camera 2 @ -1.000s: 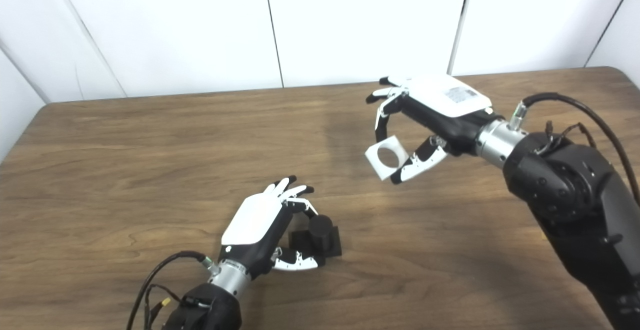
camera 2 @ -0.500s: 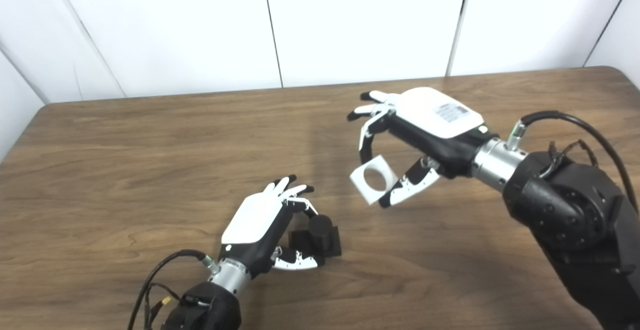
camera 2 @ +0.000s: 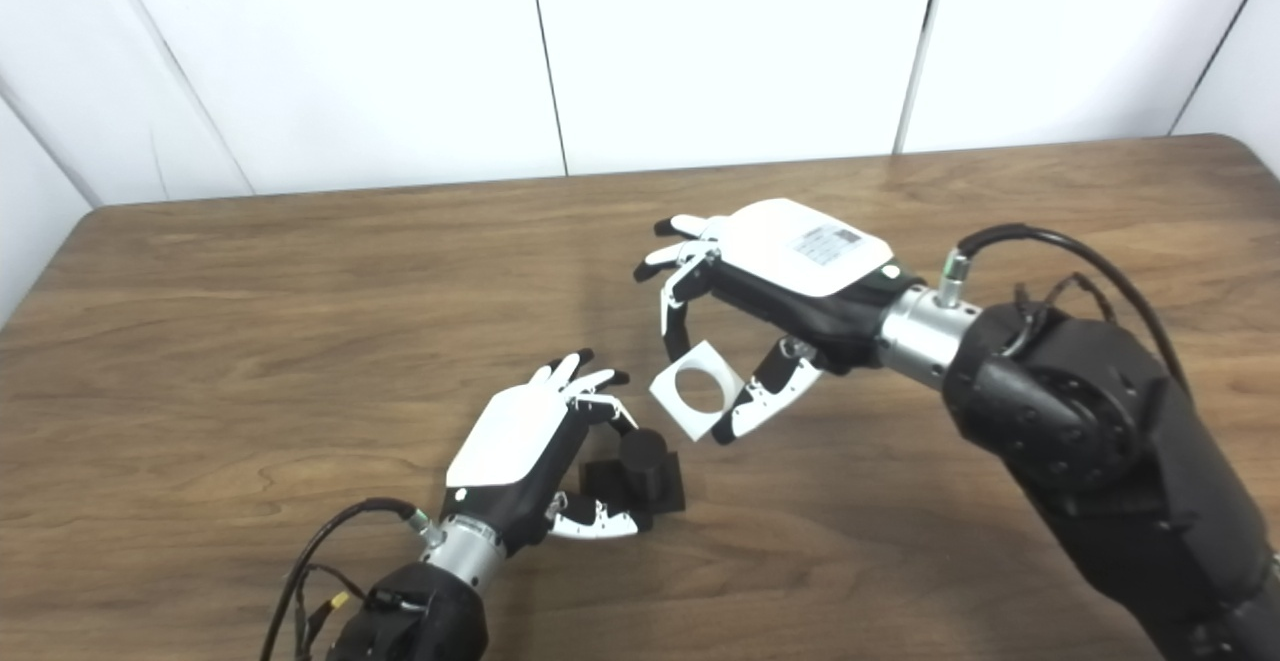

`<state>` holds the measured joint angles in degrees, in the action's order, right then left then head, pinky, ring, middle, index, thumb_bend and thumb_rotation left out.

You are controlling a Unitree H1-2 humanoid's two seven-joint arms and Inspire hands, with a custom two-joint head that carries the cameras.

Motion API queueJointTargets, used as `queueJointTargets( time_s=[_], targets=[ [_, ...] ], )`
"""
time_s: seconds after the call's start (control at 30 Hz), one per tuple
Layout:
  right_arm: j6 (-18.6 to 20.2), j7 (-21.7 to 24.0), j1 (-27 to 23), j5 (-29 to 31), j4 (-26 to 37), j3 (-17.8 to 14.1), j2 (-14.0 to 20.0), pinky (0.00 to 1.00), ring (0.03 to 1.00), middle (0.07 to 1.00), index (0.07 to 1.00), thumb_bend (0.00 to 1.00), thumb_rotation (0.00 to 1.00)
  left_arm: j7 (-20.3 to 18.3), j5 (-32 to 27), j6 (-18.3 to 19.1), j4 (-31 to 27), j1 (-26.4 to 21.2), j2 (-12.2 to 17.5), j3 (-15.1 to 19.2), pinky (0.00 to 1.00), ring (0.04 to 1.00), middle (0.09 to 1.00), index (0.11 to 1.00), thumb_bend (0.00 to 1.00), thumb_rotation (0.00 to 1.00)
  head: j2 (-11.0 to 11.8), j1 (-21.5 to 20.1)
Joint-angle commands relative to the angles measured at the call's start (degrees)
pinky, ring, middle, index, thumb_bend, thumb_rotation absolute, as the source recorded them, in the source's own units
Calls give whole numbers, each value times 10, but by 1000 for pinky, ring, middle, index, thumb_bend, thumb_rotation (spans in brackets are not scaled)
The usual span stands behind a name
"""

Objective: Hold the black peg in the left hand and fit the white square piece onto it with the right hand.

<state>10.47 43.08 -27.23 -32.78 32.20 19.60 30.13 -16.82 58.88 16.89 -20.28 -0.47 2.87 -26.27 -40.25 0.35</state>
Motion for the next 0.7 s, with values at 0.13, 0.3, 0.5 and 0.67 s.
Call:
queueJointTargets(
  time_s=[0.13, 0.3, 0.5, 0.67],
  targets=[
    [-12, -3, -18, -3, -5, 3, -16, 929, 965, 860, 487, 526, 147, -5, 15, 7, 11, -6, -5, -1, 1000, 1000, 893, 487, 524, 57, -1, 3],
    [-22, -10, -16, -8, -20, 12, -25, 918, 967, 870, 487, 526, 148, -4, 19, 8, 10, -5, -8, -3, 1000, 998, 892, 487, 524, 57, -2, 3],
    [-43, -26, -8, -10, -41, 17, -38, 911, 971, 876, 487, 526, 148, -4, 24, 7, 9, -5, -11, -4, 1000, 997, 893, 487, 524, 58, -5, 6],
    [-53, -27, -1, -12, -51, 19, -45, 918, 972, 880, 487, 526, 149, -1, 28, 4, 12, -5, -12, -6, 1000, 992, 891, 487, 525, 58, -7, 7]
  ],
)
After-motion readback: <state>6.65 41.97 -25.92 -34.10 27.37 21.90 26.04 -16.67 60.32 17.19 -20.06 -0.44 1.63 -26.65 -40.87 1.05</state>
